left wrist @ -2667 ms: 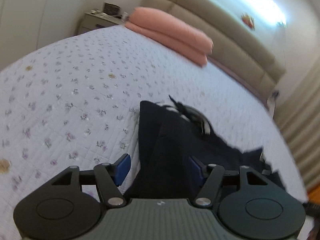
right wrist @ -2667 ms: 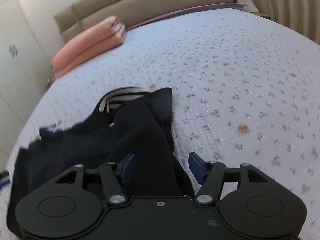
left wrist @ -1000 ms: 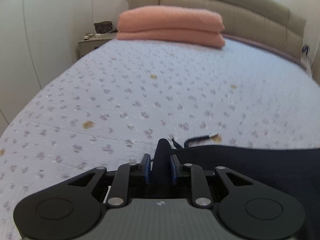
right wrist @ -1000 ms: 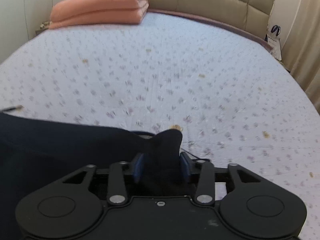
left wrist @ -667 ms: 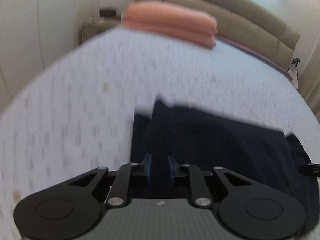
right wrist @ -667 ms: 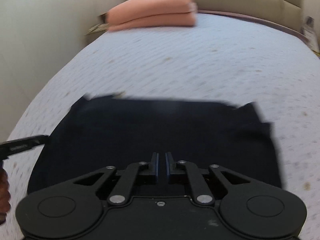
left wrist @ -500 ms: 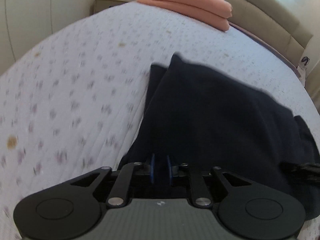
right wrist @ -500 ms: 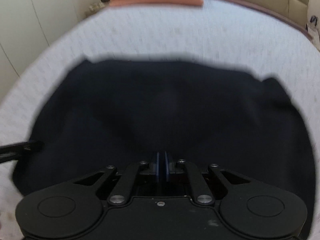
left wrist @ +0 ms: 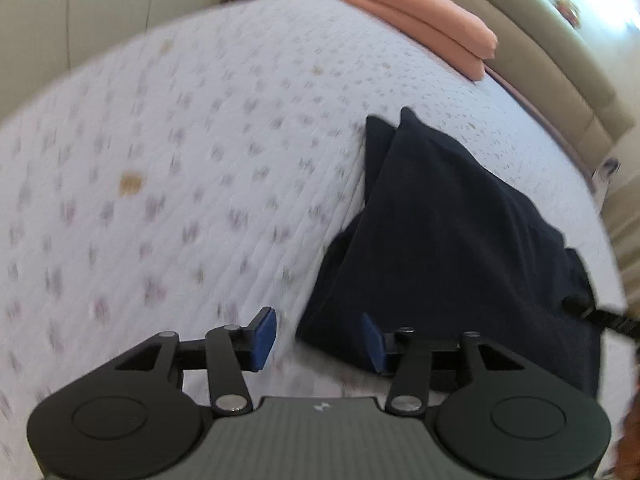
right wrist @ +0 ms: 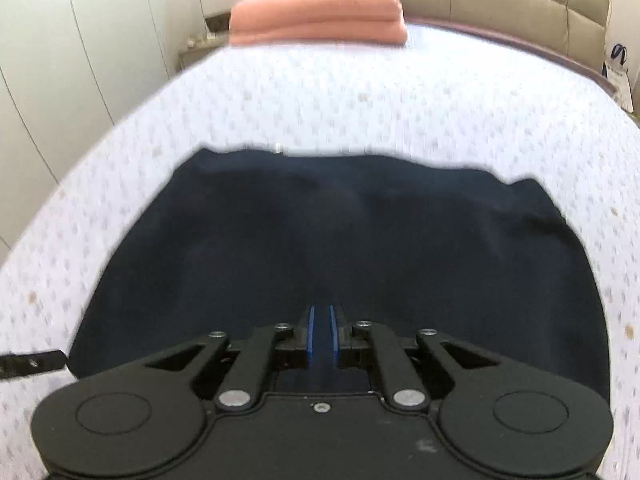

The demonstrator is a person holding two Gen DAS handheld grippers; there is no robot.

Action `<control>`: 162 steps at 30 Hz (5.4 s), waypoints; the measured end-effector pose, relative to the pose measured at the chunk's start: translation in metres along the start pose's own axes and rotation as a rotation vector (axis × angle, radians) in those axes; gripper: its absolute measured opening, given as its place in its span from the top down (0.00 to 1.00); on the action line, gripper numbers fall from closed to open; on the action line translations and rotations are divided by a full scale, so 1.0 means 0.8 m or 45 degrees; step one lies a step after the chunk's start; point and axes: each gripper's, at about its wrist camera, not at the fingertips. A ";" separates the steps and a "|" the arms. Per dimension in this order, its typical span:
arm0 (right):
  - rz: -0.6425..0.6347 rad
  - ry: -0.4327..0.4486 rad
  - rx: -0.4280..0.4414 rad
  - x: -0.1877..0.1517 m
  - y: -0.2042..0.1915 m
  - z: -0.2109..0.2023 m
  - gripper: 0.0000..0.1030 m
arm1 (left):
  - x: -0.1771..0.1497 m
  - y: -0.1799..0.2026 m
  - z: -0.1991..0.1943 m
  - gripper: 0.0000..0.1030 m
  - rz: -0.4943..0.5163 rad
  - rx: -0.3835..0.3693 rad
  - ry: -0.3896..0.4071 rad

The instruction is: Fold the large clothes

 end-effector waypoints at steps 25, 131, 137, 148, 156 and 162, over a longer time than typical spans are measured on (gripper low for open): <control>0.184 -0.062 -0.015 -0.051 0.011 0.023 0.96 | 0.057 -0.014 0.155 0.74 -0.033 -0.629 -0.154; -0.153 0.204 0.244 0.042 0.254 -0.015 0.84 | -0.156 0.358 0.089 0.86 0.534 -0.432 -0.008; -0.237 0.249 0.342 0.090 0.198 0.095 0.95 | -0.154 0.353 0.090 0.86 0.496 -0.445 -0.011; -0.211 0.122 -0.160 0.096 0.313 0.164 0.93 | -0.155 0.316 0.077 0.93 0.420 -0.508 -0.110; -0.094 0.141 0.197 0.037 0.273 0.018 0.78 | -0.113 0.339 0.062 0.92 0.415 -0.558 -0.020; -0.220 0.039 0.129 -0.025 0.245 0.039 0.85 | -0.130 0.344 0.103 0.92 0.457 -0.508 -0.108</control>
Point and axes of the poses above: each gripper's, at about its wrist camera, not at the fingertips, and z roughly the way its jaws point, y to its right, x to its top, and after that the axes turned 6 degrees about y, right-handed
